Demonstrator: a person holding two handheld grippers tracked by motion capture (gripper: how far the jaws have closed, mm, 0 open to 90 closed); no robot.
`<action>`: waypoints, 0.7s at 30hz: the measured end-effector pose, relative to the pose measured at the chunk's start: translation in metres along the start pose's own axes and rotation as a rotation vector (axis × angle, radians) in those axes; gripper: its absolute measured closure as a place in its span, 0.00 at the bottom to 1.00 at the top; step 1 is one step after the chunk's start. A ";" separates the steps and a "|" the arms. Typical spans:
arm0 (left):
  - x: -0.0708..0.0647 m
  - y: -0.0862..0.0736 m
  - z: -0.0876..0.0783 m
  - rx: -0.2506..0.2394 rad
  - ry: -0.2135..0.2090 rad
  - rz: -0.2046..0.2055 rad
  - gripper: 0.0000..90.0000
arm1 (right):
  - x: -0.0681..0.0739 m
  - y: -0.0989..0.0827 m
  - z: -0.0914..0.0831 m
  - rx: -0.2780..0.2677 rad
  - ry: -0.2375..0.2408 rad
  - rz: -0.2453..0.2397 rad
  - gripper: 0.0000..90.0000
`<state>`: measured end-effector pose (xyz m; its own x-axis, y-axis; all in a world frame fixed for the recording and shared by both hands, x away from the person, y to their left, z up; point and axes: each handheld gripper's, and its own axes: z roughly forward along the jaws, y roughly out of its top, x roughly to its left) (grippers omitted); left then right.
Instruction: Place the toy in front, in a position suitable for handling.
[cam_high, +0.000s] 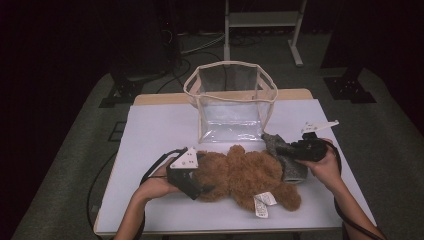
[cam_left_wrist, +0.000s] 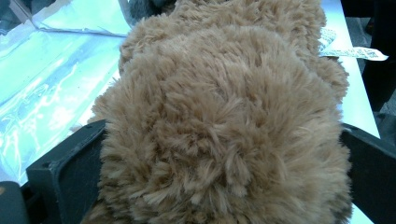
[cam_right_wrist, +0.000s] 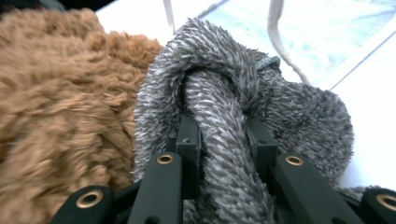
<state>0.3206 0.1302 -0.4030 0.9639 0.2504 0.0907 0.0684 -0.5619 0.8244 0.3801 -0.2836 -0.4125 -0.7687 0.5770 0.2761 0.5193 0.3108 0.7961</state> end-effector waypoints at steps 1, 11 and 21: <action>0.000 0.000 0.000 0.000 0.000 0.000 0.00 | 0.001 0.000 0.003 0.008 -0.005 -0.004 0.79; 0.000 -0.001 0.000 -0.003 0.003 -0.004 0.00 | -0.005 -0.024 -0.025 0.015 -0.056 0.046 0.82; 0.000 0.000 0.000 -0.001 0.005 -0.006 0.00 | 0.046 -0.025 -0.057 -0.045 0.045 -0.030 0.82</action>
<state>0.3209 0.1305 -0.4032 0.9621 0.2579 0.0884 0.0742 -0.5598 0.8253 0.3109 -0.3078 -0.3891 -0.8001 0.5333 0.2747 0.4791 0.2924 0.8276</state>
